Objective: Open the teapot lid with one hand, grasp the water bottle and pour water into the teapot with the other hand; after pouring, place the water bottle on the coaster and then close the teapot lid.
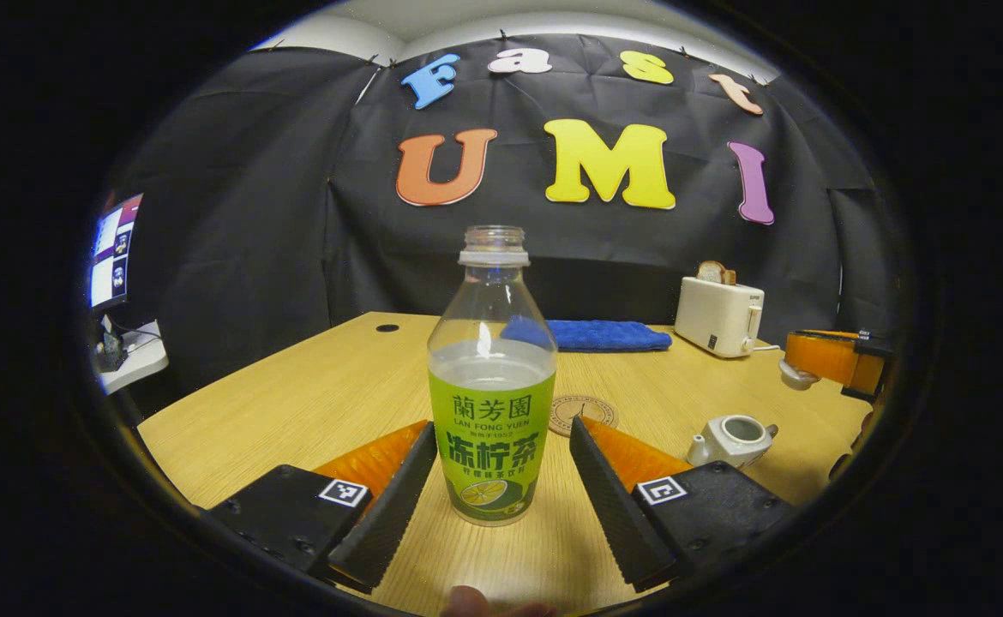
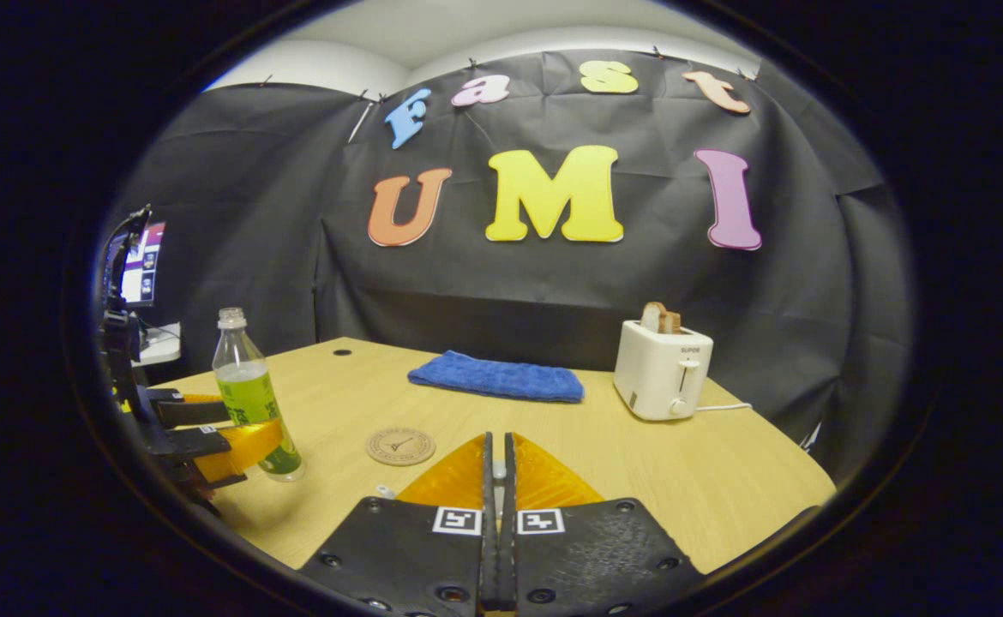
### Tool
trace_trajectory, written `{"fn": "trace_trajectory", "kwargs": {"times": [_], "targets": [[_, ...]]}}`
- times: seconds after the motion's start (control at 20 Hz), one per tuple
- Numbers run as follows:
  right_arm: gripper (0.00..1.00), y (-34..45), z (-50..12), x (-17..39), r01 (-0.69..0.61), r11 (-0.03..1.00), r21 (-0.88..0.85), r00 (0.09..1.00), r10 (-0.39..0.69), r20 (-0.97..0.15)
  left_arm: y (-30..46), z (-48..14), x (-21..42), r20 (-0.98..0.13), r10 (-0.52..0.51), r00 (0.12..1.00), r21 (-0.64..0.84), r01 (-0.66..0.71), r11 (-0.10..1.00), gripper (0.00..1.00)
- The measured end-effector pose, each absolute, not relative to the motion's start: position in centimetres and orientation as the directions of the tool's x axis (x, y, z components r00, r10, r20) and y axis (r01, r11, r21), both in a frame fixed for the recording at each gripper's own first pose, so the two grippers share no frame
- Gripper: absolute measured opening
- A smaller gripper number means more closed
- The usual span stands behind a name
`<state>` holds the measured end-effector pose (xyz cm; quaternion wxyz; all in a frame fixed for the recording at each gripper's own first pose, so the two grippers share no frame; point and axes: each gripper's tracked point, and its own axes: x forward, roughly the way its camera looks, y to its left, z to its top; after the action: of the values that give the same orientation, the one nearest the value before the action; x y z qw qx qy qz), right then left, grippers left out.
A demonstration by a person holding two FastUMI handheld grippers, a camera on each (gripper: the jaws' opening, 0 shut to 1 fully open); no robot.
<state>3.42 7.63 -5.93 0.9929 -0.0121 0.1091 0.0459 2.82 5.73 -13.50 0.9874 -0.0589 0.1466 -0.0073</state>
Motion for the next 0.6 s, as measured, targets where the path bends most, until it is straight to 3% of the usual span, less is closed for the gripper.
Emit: {"fn": "trace_trajectory", "kwargs": {"times": [0.25,0.6], "targets": [[0.0,6.5,-6.0,3.4,-0.095,0.995,-0.007,0.97,0.091,-0.226,6.1,-13.6,3.0,-0.302,-0.007,0.953,-0.098,-0.024,0.995,0.8],[0.01,4.3,-5.7,3.1,-0.08,0.997,0.015,0.971,0.081,-0.223,6.2,-12.2,3.0,-0.31,0.013,0.951,0.075,0.01,0.997,0.75]]}}
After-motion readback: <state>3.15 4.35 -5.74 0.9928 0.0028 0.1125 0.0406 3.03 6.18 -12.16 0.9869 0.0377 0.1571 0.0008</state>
